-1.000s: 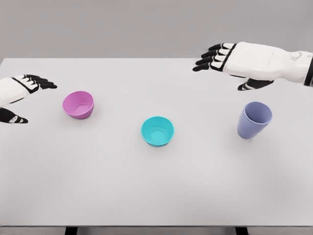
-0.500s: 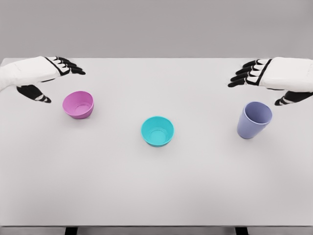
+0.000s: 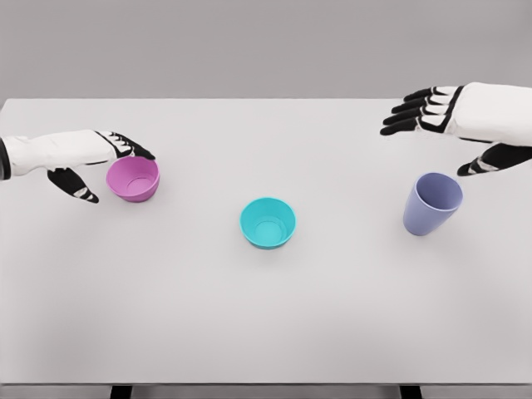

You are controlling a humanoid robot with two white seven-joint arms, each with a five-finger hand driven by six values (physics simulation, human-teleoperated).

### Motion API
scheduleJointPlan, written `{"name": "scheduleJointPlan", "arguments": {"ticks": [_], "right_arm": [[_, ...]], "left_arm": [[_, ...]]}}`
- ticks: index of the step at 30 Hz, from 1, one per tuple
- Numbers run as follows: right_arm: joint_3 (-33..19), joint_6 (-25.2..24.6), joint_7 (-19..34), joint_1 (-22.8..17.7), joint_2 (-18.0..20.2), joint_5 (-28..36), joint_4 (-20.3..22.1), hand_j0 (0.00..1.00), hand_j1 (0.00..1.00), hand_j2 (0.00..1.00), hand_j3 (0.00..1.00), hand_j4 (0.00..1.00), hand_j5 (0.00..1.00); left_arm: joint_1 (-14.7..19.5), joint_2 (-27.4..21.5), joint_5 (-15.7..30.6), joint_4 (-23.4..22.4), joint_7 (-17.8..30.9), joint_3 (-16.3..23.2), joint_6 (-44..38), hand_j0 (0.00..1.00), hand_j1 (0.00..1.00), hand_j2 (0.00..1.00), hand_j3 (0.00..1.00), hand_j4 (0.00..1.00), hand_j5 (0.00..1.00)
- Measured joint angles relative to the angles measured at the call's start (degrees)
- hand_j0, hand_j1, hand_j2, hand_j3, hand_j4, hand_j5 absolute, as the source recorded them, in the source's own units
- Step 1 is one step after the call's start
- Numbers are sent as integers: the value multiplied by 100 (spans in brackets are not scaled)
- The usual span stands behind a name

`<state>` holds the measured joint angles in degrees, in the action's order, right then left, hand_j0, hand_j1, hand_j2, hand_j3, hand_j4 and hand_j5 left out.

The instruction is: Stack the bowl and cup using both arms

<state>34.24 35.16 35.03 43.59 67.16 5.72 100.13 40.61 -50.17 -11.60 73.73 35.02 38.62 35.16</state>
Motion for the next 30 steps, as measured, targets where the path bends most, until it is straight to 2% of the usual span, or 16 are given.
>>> {"name": "scheduleJointPlan", "arguments": {"ticks": [3,5,8,10,12,14,15,20,30], "right_arm": [[-260,2,0,-193,-16,366,21,100,100,100,100,100,100],[-441,4,1,-563,-69,491,27,100,100,100,100,100,100],[-680,-7,-2,-797,-337,599,31,100,100,100,100,100,100],[-951,9,2,-1274,-769,617,31,100,100,100,100,100,100],[-1395,13,2,-2134,-1285,629,31,100,100,100,100,100,100],[-1792,9,1,-2785,-1564,648,31,100,100,100,100,100,100],[-1916,9,2,-2970,-1649,644,32,100,100,100,100,100,100],[-2195,1,0,-3006,-1728,674,39,100,100,100,100,100,100],[-2210,1,0,-3059,-1550,682,40,100,100,100,100,100,100]], "left_arm": [[70,62,9,-11,0,5,-1,97,97,97,97,97,97],[70,86,2,-14,0,6,-1,97,97,97,97,97,97],[61,140,-23,1,0,13,-149,96,96,96,96,96,96],[62,168,-34,33,0,15,-438,96,96,96,96,96,96],[71,180,-27,88,0,10,-835,97,97,97,97,97,97],[36,184,-21,151,0,9,-1353,97,97,97,97,97,97],[26,184,-20,195,0,7,-1546,97,97,97,97,97,97],[18,161,-28,495,0,13,-1975,97,97,97,97,97,97],[-9,166,-22,720,0,276,-3008,97,97,97,97,97,97]]}}
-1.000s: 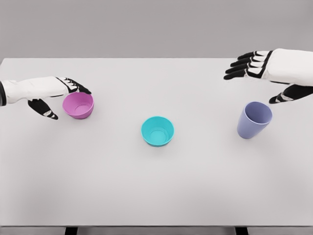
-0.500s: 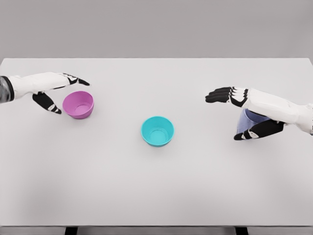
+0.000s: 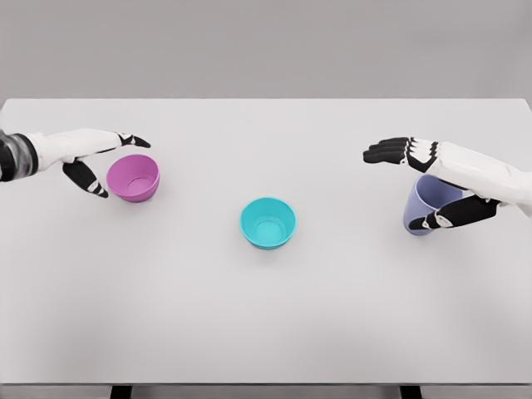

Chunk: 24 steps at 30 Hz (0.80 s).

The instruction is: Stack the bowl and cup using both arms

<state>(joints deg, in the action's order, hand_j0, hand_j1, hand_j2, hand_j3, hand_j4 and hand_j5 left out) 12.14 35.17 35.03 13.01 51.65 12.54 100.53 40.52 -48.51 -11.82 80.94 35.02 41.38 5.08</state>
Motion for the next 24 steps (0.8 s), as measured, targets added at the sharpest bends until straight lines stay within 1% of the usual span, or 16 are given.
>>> {"name": "scheduleJointPlan", "arguments": {"ticks": [7,12,17,21,24], "right_arm": [[21,0,0,-9,7,0,-1,100,100,100,100,100,100],[76,1,0,-140,3,-4,0,100,100,100,100,100,100],[60,0,0,-141,181,-7,0,100,100,100,100,100,100],[90,-1,0,-62,191,-6,0,100,100,100,100,100,100],[89,0,0,-141,225,-9,-2,100,100,100,100,100,100]], "left_arm": [[-9,13,-5,40,0,93,-306,96,96,96,96,96,96],[0,25,-4,70,0,150,-347,96,96,96,96,96,96],[9,104,-20,74,0,187,-358,96,96,96,96,96,96],[17,156,-56,71,0,194,-364,96,96,96,96,96,96],[9,212,-97,70,0,197,-378,96,96,96,96,96,96]]}}
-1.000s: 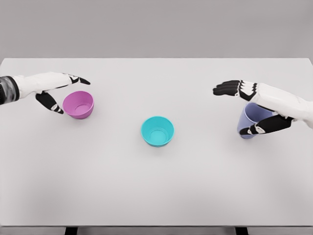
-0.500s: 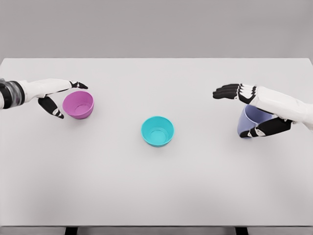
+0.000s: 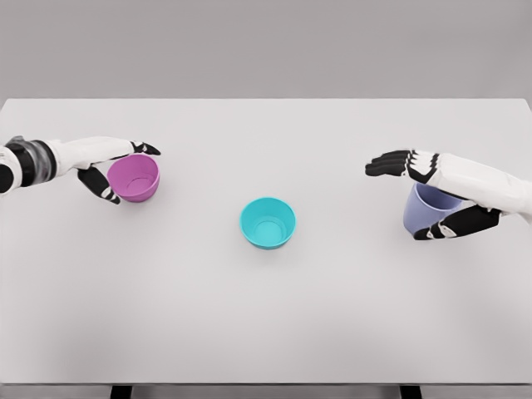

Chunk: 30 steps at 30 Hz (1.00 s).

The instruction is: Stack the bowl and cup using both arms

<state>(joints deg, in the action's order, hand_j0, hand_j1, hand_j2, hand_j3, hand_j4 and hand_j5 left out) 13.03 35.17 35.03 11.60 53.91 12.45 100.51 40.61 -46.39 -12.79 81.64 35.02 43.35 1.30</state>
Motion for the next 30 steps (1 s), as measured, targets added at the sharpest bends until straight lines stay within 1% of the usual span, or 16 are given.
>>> {"name": "scheduleJointPlan", "arguments": {"ticks": [4,7,9,14,19,20,23,30], "right_arm": [[25,-1,0,-9,-27,2,1,100,100,100,100,100,100],[183,-1,0,105,-226,3,0,100,100,100,100,100,100],[247,-1,0,185,-276,2,-1,100,100,100,100,100,100],[305,0,0,0,-248,-72,-4,100,100,100,100,100,100],[355,-1,0,44,-344,-86,-14,100,100,100,100,100,100],[346,0,0,-18,-357,-80,-14,100,100,100,100,100,100],[333,-1,0,0,-392,-57,-12,100,100,100,100,100,100],[322,-1,0,-18,-390,-65,-8,100,100,100,100,100,100]], "left_arm": [[0,28,-35,-6,0,5,-15,96,96,96,96,96,96],[0,37,-42,-14,0,8,-17,96,96,96,96,96,96],[0,43,-45,-20,0,9,-17,96,96,96,96,96,96],[0,106,-101,-54,0,9,-17,96,96,96,96,96,96],[0,143,-121,-70,0,9,-18,96,96,96,96,96,96],[0,145,-123,-72,0,9,-18,96,96,96,96,96,96],[0,150,-129,-76,0,9,-19,96,96,96,96,96,96],[-9,165,-132,-89,0,31,-25,96,96,96,96,96,96]]}}
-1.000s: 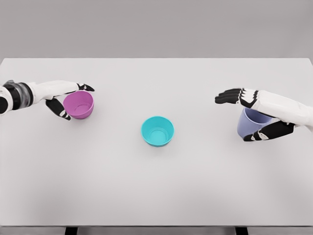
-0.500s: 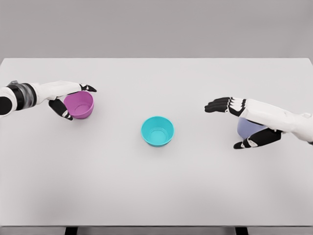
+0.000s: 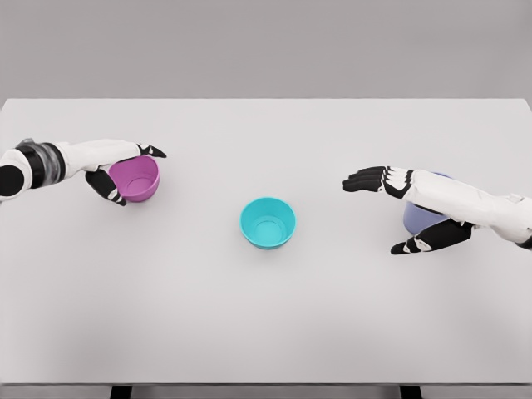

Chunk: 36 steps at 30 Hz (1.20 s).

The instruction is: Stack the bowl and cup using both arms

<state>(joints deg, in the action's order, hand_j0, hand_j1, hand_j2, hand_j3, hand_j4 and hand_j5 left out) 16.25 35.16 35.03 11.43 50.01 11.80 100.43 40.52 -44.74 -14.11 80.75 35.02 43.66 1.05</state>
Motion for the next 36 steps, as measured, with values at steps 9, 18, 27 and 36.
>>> {"name": "scheduleJointPlan", "arguments": {"ticks": [9,18,27,36], "right_arm": [[46,0,0,-35,-20,-15,-1,100,100,100,100,100,100],[68,0,0,-53,12,-71,-10,100,100,100,100,100,100],[-107,1,0,-123,166,-61,7,100,100,100,100,100,100],[-221,0,0,-97,159,-36,9,100,100,100,100,100,100]], "left_arm": [[0,38,-36,-32,1,4,0,77,77,77,77,77,77],[35,34,-9,19,5,-22,2,73,73,73,73,73,73],[53,-37,26,383,4,-53,5,71,71,71,71,71,71],[53,-90,-4,817,5,-57,5,71,71,71,71,71,71]]}}
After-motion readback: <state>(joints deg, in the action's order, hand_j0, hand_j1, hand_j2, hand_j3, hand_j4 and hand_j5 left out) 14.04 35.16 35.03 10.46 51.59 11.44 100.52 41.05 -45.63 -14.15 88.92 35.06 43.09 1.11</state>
